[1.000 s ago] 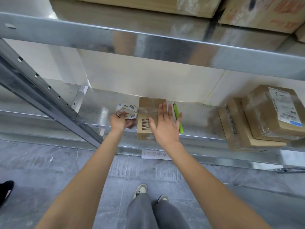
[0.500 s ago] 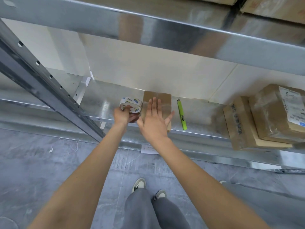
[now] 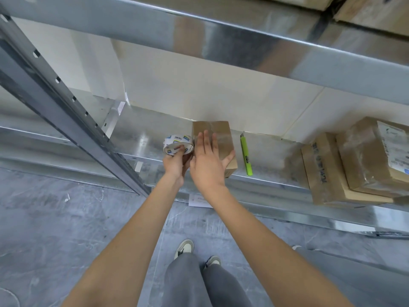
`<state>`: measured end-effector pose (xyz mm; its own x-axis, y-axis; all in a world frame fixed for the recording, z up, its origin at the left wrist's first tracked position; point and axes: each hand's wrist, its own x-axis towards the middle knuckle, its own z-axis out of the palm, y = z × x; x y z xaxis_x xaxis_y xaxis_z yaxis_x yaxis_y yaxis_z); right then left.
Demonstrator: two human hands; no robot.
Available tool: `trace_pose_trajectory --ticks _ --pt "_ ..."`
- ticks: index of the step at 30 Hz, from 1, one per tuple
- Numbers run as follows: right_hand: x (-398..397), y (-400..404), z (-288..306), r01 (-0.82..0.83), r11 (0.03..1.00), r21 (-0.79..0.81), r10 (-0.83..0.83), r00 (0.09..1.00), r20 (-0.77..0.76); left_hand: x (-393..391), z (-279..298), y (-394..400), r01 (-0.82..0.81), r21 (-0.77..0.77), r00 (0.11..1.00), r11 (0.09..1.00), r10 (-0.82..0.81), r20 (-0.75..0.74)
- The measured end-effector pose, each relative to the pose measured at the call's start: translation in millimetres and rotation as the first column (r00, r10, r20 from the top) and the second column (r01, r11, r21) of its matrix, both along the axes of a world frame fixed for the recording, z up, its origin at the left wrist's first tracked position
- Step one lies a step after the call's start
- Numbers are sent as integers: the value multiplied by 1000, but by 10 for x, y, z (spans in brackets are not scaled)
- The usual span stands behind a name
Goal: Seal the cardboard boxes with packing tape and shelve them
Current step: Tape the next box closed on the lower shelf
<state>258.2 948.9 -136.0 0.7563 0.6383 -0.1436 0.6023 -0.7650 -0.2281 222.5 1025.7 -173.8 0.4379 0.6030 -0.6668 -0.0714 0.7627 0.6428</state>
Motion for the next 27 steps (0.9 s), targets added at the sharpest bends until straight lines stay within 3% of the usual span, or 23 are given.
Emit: trace_pose_trajectory --ticks 3,7,10,11,13,15,16,19,23,24,27 --pt "76 -86 51 3 997 80 1 999 -50 -63 39 12 118 76 992 990 -120 30" --pt "212 -230 79 184 948 261 -162 981 -103 -61 186 -50 258 107 963 960 -265 56" --pt "287 -331 39 239 861 450 -163 966 -201 50 351 -78 273 381 962 883 -255 -100" --pt "299 -349 21 252 829 499 -135 957 -258 85 422 -77 302 515 953 802 -236 -191" --pt "308 -350 2 317 769 554 -89 913 -399 134 578 -72 439 719 894 539 -180 -411" --pt "322 -339 -13 407 711 573 -65 850 -523 181 705 -84 609 754 789 248 -94 -607" --pt "331 -344 -31 448 682 578 -48 816 -576 204 742 -90 665 732 745 149 -63 -664" --pt "364 -414 -125 499 632 594 3 764 -645 272 786 -98 739 673 674 32 -43 -737" --pt "386 -482 -146 466 652 598 3 788 -616 271 839 -26 738 673 672 -52 -25 -740" --pt "403 -496 -142 418 707 570 -44 831 -555 255 836 -15 737 672 671 -76 -30 -740" --pt "450 -534 -119 189 906 380 -128 975 -179 227 823 12 726 682 678 -91 -76 -731"
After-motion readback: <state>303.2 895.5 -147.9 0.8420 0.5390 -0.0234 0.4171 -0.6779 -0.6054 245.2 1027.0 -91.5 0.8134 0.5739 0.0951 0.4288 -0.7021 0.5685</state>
